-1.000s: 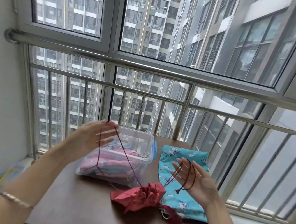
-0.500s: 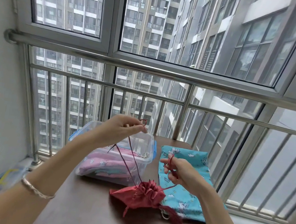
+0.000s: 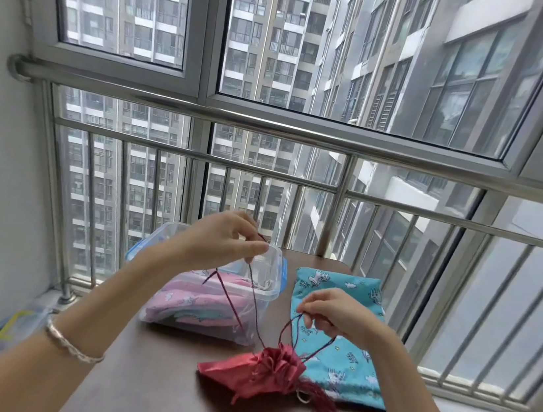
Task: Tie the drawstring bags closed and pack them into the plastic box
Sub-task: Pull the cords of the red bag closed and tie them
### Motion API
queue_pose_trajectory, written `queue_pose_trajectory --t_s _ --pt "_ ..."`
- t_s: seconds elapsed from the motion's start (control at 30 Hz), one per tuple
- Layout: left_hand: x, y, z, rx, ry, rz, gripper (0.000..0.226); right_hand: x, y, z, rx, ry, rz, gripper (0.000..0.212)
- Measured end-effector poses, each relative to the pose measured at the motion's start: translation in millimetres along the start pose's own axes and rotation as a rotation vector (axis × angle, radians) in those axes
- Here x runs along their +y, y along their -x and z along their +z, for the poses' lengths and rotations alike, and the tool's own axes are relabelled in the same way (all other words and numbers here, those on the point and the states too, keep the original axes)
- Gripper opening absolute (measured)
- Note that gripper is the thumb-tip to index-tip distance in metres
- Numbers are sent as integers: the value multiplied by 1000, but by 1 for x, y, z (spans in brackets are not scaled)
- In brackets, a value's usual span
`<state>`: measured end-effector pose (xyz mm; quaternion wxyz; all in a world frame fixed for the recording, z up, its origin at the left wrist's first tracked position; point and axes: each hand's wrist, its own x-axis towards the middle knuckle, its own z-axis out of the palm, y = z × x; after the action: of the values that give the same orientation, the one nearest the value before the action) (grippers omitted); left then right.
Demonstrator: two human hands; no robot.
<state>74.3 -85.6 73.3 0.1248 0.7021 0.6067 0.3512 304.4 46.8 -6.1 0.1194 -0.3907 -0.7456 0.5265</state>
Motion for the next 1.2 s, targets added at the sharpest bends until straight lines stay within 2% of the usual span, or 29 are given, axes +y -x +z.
queue_pose_trajectory --t_s 0.1,0.27,0.37,0.43,0.5,0.53,0.6,0.63,0.7,0.8,0.87,1.0,1.1,1.2 --pt "10 -6 6 -77 166 22 26 -6 -2 17 -45 67 -139 22" --pt "20 -40 35 -176 427 -10 23 -16 -2 51 -236 267 -204 45" --pt "17 -62 64 -222 666 -116 21 -15 -2 64 -256 153 -247 31" --pt "12 -65 84 -270 727 -204 20 -11 -4 68 -214 -27 -241 30" --pt "6 -62 104 -279 660 -277 31 -5 -6 68 -201 -206 -243 33" --pt "5 -58 111 -262 553 -284 40 -2 -6 66 -198 -257 -245 32" --pt "-1 -47 116 -166 368 -273 58 1 -3 61 -207 -321 -239 27" --pt "-2 -41 115 -106 359 -273 61 2 -1 59 -216 -354 -228 26" --pt "-4 -27 111 -15 356 -264 64 5 1 56 -222 -441 -185 28" --pt "-12 -6 110 178 -88 -142 68 9 -2 53 -188 -536 -150 32" --pt "-12 7 112 209 -212 -104 60 11 -3 53 -170 -557 -136 36" --pt "-13 14 119 -19 141 -147 41 11 -1 54 -126 -585 -153 39" --pt "-28 11 127 -76 150 -144 29 10 -1 54 -55 -569 -178 37" --pt "-32 9 128 -155 271 -199 43 10 -1 53 64 -499 -221 33"
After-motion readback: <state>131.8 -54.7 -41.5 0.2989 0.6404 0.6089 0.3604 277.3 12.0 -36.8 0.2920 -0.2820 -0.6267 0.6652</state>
